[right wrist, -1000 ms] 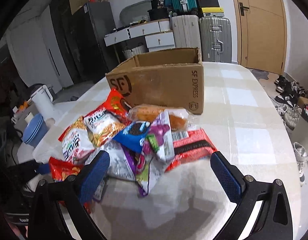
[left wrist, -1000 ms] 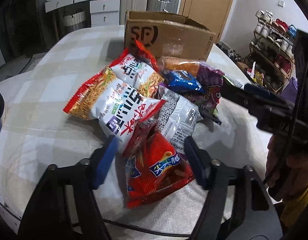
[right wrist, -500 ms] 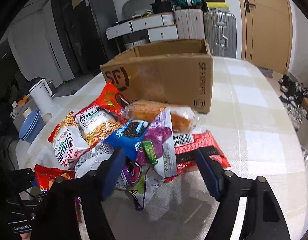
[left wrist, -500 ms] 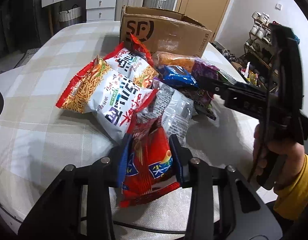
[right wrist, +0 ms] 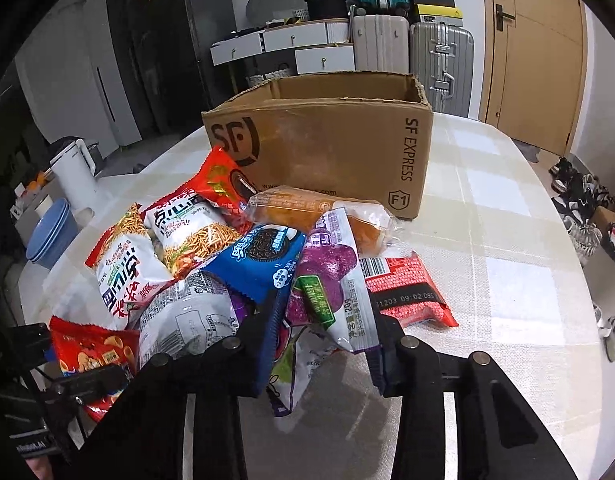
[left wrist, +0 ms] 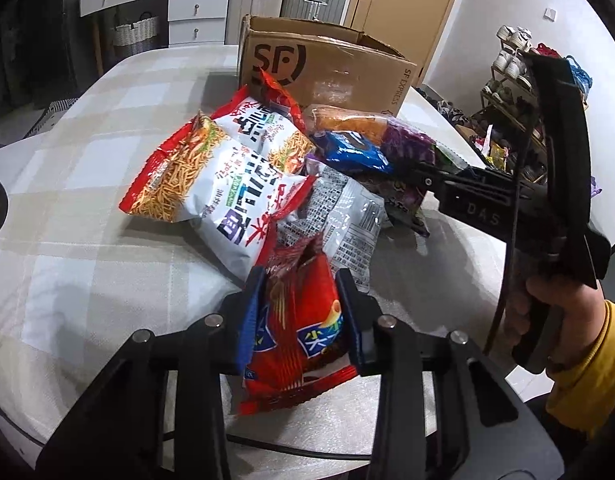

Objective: Organize snacks
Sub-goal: 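Lift the red bag with the left tool while the right tool lifts the purple bag, then lower both bags into the cardboard box and open both tools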

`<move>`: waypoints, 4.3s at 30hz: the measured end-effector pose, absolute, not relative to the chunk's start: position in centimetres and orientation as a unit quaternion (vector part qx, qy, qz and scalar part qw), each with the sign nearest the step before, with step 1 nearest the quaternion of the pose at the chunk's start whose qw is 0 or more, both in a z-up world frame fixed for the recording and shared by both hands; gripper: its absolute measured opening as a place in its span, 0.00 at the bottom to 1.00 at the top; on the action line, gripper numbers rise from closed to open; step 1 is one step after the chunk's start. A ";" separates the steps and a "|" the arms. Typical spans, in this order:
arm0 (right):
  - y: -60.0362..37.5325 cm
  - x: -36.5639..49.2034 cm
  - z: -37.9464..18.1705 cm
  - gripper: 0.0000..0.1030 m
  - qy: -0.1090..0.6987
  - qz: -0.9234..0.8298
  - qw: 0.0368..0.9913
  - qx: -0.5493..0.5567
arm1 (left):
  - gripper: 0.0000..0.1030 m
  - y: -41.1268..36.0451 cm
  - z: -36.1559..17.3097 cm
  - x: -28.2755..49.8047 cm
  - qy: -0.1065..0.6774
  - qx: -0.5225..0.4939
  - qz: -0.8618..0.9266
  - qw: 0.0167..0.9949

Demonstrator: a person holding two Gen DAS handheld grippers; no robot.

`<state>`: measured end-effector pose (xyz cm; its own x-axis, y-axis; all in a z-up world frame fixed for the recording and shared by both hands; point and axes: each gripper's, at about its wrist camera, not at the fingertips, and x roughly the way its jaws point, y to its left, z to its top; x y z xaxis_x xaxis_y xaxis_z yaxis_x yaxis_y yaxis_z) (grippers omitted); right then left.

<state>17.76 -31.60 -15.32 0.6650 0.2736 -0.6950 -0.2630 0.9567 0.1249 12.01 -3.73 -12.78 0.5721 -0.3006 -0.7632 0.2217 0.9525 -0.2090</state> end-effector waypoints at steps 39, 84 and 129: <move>-35.1 12.6 -15.9 0.33 0.449 0.120 0.882 0.083 | 0.31 -2.6 -12.9 11.6 0.442 -0.054 -0.144 0.884; -36.6 8.4 -11.4 0.32 0.371 0.167 0.899 0.160 | 0.31 1.2 -7.6 9.4 0.419 -0.120 -0.182 0.882; -34.0 15.7 3.7 0.32 0.236 0.214 0.939 0.128 | 0.31 -0.9 11.6 22.3 0.339 -0.088 -0.156 0.924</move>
<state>15.70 -33.99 3.74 0.7972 0.4621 -0.3885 -0.3418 0.8759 0.3405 22.34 -0.92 11.60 0.7212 -0.3481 -0.5989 0.2294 0.9358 -0.2678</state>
